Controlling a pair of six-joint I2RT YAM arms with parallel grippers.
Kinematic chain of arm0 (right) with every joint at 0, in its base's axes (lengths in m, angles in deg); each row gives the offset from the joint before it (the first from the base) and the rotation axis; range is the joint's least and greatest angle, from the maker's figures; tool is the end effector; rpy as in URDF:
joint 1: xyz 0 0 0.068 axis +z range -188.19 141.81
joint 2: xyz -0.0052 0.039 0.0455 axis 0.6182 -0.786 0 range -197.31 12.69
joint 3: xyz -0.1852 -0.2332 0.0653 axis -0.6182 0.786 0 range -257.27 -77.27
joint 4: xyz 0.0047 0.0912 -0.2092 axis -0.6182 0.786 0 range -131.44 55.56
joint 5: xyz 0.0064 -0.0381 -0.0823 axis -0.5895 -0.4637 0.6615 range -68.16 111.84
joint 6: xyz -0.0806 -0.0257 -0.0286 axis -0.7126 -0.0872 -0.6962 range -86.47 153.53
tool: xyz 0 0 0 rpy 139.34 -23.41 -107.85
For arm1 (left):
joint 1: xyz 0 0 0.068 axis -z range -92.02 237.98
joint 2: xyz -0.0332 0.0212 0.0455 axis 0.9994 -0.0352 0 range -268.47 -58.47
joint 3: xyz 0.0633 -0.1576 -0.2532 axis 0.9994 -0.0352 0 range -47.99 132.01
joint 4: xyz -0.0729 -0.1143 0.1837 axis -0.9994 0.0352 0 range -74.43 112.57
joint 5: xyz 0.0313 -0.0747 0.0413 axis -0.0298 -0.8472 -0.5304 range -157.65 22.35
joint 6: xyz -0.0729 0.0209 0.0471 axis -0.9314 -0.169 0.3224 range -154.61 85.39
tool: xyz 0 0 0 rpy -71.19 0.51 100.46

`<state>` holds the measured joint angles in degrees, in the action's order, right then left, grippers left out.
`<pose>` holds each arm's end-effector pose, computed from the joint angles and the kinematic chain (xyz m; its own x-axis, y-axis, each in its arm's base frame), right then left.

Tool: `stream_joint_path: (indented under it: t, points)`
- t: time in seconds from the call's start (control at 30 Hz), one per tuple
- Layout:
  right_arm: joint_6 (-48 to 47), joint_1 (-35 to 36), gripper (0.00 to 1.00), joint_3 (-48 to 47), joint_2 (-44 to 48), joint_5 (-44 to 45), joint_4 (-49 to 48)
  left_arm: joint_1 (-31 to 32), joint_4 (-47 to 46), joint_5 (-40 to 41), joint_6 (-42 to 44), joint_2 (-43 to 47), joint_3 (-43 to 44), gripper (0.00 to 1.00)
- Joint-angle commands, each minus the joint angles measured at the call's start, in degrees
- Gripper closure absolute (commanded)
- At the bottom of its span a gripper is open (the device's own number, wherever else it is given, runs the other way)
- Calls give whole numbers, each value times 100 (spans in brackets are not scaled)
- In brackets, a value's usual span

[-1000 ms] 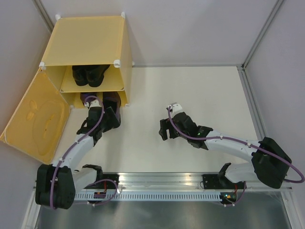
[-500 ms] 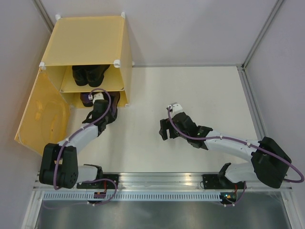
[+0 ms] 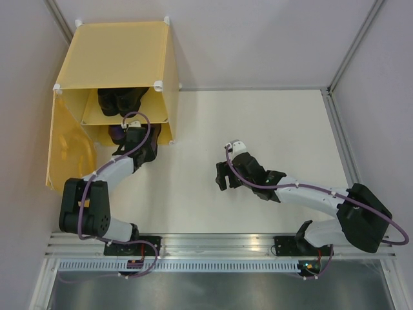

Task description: Place and organize the shoes in the shoe cabinet

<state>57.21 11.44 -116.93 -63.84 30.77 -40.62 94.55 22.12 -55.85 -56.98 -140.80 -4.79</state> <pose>0.1876 0.2015 0.2315 -0.6331 -0.1320 -0.7627 -0.4572 0.8588 0.2309 0.2865 -0.0165 0.2136 -0.6459 -0.3005 -0.7018 -0.2981 0.9456 -0.1305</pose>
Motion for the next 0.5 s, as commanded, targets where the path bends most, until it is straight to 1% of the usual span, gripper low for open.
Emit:
stream_joint_path:
  t: [0.0,0.13,0.2,0.23,0.3,0.33,0.4,0.43,0.47]
  points:
    - [-92,-23,15,-16,-55,109,-179,-261,-1533,499,216,-346,417,55]
    - [-83,-32,15,-16,-55,135,-170,-331,-1577,727,172,-355,496,52]
    - [-92,-32,15,-24,-46,127,-170,-332,-1604,685,111,-284,461,46]
    - [-92,-23,15,-24,-55,127,-179,-332,-1621,667,93,-275,426,37]
    - [-92,-32,15,-24,-64,118,-179,-332,-1691,649,66,-258,312,31]
    - [-92,-23,15,-24,-81,109,-179,-332,-1735,658,75,-258,260,25]
    - [-92,-23,15,-24,-90,109,-179,-332,-1762,736,84,-275,163,18]
    - [-92,-32,15,-24,-90,100,-187,-332,-1814,754,84,-284,128,11]
    - [-83,-32,15,-33,-107,100,-187,-340,-1789,754,92,-275,119,10]
